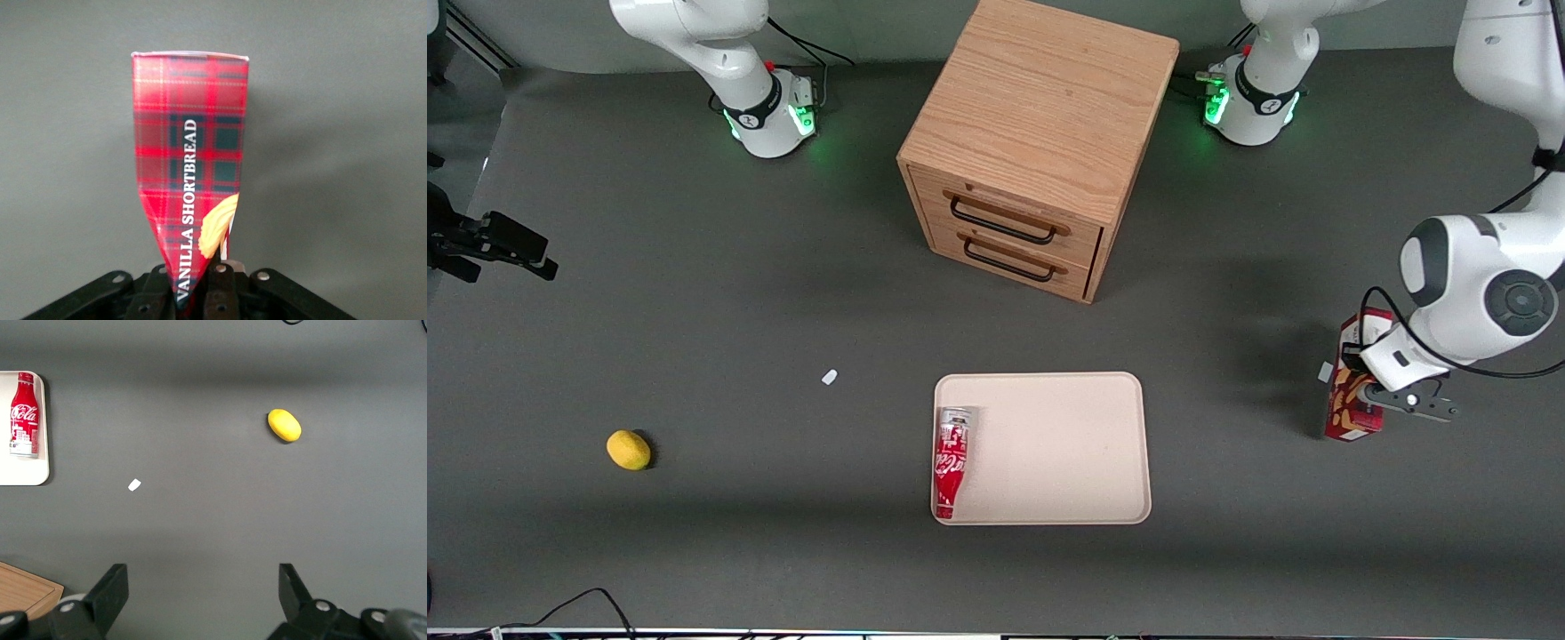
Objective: Place red cookie box on tray
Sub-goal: 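Lift the cookie box upright with the left gripper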
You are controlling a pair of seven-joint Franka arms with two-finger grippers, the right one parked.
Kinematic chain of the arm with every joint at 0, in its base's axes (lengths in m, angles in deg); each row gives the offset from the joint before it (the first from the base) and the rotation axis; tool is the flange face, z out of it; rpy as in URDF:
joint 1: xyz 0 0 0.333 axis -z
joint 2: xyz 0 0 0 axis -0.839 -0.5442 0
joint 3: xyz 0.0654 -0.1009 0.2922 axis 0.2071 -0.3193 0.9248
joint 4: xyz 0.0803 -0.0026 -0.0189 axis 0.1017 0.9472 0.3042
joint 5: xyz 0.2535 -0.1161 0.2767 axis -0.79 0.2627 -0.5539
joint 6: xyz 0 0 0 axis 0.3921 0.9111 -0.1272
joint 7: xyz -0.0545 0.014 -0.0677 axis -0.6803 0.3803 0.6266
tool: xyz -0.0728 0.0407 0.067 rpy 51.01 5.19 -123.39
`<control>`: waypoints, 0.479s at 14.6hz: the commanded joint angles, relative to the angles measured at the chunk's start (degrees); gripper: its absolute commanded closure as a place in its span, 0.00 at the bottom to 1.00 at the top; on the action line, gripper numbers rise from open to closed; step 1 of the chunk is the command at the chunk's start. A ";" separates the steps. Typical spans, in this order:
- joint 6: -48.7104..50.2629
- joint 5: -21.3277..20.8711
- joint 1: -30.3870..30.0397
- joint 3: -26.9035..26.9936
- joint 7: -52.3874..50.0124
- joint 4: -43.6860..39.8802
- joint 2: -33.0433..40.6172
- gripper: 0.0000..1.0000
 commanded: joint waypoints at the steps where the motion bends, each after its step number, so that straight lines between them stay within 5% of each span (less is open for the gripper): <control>1: 10.84 0.83 1.15 0.15 -0.57 -4.67 5.03 1.00; 7: 32.49 5.15 2.30 -4.76 -6.34 -23.84 5.66 1.00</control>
